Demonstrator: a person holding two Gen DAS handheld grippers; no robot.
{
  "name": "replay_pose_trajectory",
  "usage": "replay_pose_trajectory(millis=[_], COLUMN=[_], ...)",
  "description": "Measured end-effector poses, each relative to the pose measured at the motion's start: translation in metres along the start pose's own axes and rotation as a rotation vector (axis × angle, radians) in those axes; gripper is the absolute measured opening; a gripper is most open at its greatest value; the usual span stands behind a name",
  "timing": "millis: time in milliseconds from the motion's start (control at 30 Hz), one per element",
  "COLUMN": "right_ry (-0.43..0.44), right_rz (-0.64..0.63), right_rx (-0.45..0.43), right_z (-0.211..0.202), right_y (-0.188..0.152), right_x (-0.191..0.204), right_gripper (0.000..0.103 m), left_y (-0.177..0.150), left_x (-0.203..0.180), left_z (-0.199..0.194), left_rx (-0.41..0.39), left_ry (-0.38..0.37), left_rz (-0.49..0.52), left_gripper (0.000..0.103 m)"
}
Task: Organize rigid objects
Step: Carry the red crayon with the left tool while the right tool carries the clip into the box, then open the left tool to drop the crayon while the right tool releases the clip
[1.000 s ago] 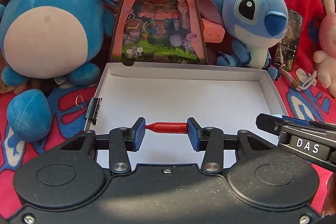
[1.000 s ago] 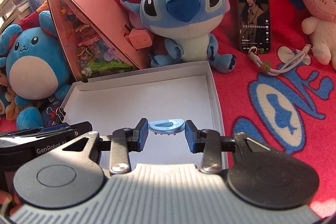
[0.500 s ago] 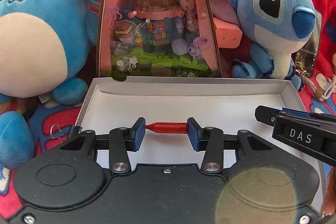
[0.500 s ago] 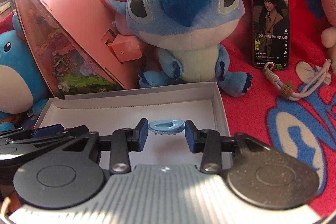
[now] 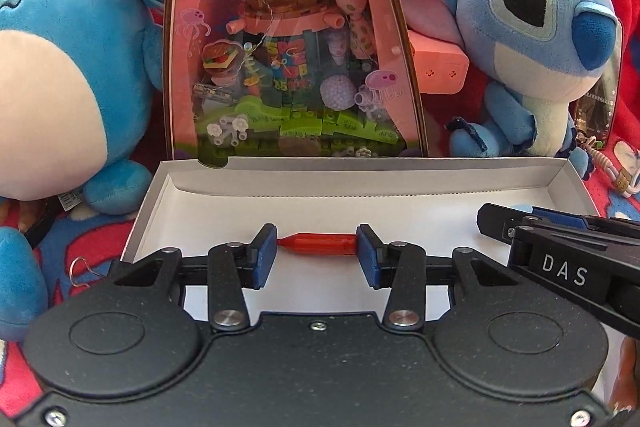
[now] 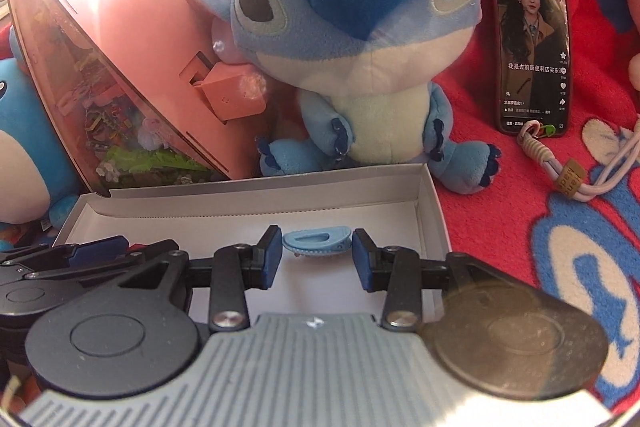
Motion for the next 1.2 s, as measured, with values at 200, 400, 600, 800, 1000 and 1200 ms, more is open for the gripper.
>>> replay_pose_trajectory(millis=[200, 400, 600, 800, 1000, 1200], right_ry=[0.0, -0.015, -0.026, -0.016, -0.016, -0.007], right_rz=[-0.015, -0.049, -0.077, -0.059, -0.036, -0.036], right_rx=[-0.007, -0.013, -0.013, -0.021, -0.033, -0.062], right_z=[0.001, 0.005, 0.009, 0.009, -0.003, -0.02], right_y=[0.0, 0.0, 0.001, 0.001, -0.002, -0.006], right_x=[0.002, 0.007, 0.006, 0.003, -0.003, -0.001], right_gripper=[0.045, 0.046, 0.046, 0.058, 0.069, 0.08], left_y=[0.005, 0.002, 0.0, -0.001, -0.005, -0.012], left_x=[0.005, 0.005, 0.005, 0.006, 0.009, 0.018], left_z=[0.007, 0.0, -0.001, -0.001, -0.015, -0.038], left_rx=[-0.009, -0.022, -0.025, -0.02, -0.006, -0.015], left_ry=[0.003, 0.011, 0.008, 0.012, 0.022, 0.009], left_rz=[-0.018, -0.017, -0.011, -0.01, 0.021, -0.009], left_gripper=[0.042, 0.042, 0.042, 0.046, 0.054, 0.061])
Point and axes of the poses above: each gripper's, at about its wrist camera, not at the fingertips, and z roughly the way its jaws point, x to its left, y to its top, the point moved 9 cm from there along z, roughly the way its jaws point
